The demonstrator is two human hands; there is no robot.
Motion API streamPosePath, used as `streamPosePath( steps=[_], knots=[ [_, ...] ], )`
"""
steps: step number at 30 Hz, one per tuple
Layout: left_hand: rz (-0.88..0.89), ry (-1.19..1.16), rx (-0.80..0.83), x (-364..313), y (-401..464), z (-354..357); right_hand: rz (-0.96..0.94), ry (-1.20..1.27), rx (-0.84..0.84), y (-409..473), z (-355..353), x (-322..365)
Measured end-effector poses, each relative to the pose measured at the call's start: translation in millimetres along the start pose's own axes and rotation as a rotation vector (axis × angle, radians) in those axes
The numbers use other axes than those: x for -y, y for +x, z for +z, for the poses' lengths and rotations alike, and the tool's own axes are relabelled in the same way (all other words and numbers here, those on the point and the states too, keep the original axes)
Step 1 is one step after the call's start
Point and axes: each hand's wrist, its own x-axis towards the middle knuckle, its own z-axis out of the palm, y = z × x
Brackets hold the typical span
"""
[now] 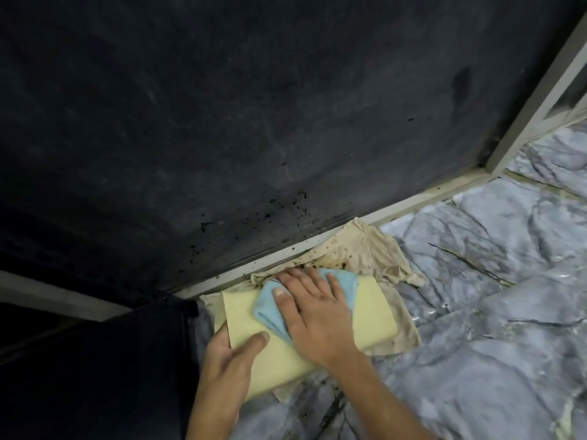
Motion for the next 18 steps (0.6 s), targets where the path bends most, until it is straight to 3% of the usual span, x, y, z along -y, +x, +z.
streamPosePath(
  steps=[4,6,8,11,13,18],
  knots=[
    [-0.054,-0.036,0.007,10.2,-5.7,-5.9,0.273,-0.032,-0.056,-8.9,-11.6,-76.1],
    [-0.052,-0.043,0.028,10.7,-4.9,-7.1,0.372,-0.005,-0.1,-9.3,-14.3,-82.1],
    [-0.038,-0.038,0.02,14.2,-4.1,-8.9,0.319,-0.035,-0.084,-8.6,-6.1,-52.1],
    [-0.015,-0.012,0.009,13.7,-5.7,-12.6,0.067,-0.048,-0.057,-14.8,8.9,4.5],
    [-0.013,0.025,-0.007,17.8,-5.8,-15.8,0.003,-0.042,-0.083,-16.8,11.4,6.5],
    [-0.045,-0.025,0.0,17.1,-9.7,-14.1,0.286,-0.075,-0.136,-11.0,-6.5,-63.3]
  ],
)
